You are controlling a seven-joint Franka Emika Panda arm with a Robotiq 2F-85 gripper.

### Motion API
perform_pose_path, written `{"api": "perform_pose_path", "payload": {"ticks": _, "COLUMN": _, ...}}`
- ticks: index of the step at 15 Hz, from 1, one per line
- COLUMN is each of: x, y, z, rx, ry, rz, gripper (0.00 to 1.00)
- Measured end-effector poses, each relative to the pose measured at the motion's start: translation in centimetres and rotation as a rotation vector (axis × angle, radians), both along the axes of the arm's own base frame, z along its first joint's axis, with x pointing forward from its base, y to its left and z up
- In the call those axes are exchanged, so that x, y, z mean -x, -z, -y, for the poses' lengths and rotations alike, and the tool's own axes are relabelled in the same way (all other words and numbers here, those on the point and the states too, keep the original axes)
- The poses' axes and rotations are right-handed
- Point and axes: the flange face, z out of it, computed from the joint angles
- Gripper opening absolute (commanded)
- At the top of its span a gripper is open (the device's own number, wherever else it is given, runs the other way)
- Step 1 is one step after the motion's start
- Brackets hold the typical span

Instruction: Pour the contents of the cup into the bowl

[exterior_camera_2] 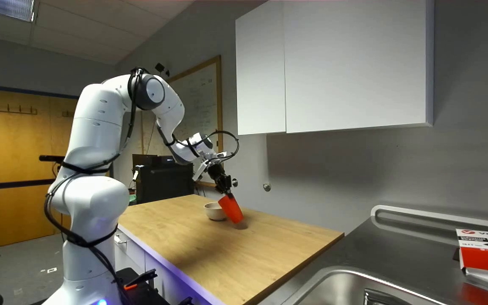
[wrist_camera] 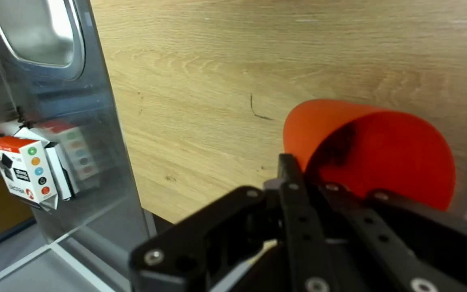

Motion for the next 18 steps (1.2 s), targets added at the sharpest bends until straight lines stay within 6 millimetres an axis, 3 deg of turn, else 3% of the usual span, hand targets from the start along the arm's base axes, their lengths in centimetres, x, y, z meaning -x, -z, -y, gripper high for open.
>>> {"api": "perform_pose_path", "payload": {"ticks": 5, "x": 1.3, "y": -2.2, "z": -6.4, "rx": 0.036, "ry": -0.080, "rz": 0.002, "gripper": 0.01}}
{"api": "perform_pose_path", "payload": {"ticks": 8, "x": 1.1, "y": -4.0, "z": -9.0, "rx": 0.143, "ry": -0.164, "rz": 0.101, "gripper": 0.01}}
{"api": "perform_pose_path", "payload": {"ticks": 12, "x": 0.1, "y": -3.7, "z": -10.0, "rx": 0.288, "ry": -0.238, "rz": 0.213, "gripper": 0.01}}
{"api": "perform_pose_path", "payload": {"ticks": 18, "x": -1.1, "y": 0.0, "z": -10.2, "rx": 0.383, "ry": -0.262, "rz": 0.250, "gripper": 0.01}}
